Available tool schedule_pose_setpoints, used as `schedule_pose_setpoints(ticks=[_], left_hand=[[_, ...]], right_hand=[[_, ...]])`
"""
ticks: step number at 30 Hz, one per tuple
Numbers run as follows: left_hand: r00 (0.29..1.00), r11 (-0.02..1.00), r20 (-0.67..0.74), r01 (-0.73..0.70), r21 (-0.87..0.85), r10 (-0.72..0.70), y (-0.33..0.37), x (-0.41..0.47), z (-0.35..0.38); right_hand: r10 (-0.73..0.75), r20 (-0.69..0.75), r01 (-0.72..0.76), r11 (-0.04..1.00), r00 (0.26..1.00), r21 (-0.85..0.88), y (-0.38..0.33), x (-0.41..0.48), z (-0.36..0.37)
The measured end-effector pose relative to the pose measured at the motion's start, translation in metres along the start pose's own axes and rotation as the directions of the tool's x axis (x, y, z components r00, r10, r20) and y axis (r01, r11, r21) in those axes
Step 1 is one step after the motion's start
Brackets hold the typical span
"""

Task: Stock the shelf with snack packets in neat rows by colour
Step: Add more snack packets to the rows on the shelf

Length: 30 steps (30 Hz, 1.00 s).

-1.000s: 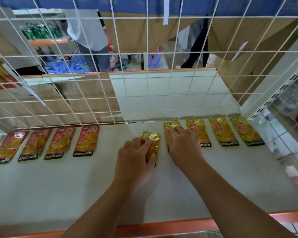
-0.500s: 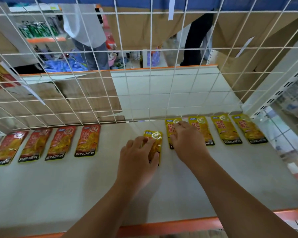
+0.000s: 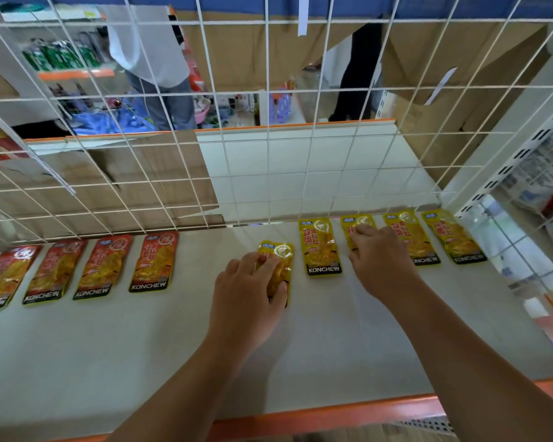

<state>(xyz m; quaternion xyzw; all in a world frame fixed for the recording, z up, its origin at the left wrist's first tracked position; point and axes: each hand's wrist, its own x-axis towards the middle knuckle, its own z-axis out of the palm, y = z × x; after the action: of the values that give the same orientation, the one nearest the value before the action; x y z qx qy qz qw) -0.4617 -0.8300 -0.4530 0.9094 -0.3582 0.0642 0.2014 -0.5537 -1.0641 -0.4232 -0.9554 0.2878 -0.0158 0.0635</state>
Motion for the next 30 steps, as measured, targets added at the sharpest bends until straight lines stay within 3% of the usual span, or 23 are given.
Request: schedule_pose_setpoints(ticks=[7, 12, 17, 22, 30], left_hand=[[1.0, 1.0, 0.028, 0.009, -0.025, -0.008, 0.001, -0.001, -0.003], [0.998, 0.99, 0.06, -0.004, -0.138, 0.012, 0.006, -0.017, -0.009], [0.988, 0.942, 0.068, -0.113, -0.315, 0.141, 0.016, -0.036, -0.018], [0.997, 0.962, -0.035, -0.073, -0.263, 0.066, -0.002, -0.015, -0.018], [0.999, 0.999, -0.037, -0.035, -0.033, 0.034, -0.02, 0.009, -0.009]], right_hand=[[0.001, -0.033, 0.001, 0.999, 0.999, 0.033, 0.002, 0.001, 0.003], [-0.066, -0.187, 0.105, 0.972, 0.98, 0.212, -0.015, -0.04, -0.006], [-0.161, 0.073, 0.137, 0.956, 0.984, 0.258, -0.054, -0.095, -0.003], [-0.078, 0.024, 0.074, 0.989, 0.997, 0.126, -0.074, -0.11, 0.007], [0.008, -0.114, 0.019, 0.972, 0.993, 0.234, -0.077, -0.103, 0.008]])
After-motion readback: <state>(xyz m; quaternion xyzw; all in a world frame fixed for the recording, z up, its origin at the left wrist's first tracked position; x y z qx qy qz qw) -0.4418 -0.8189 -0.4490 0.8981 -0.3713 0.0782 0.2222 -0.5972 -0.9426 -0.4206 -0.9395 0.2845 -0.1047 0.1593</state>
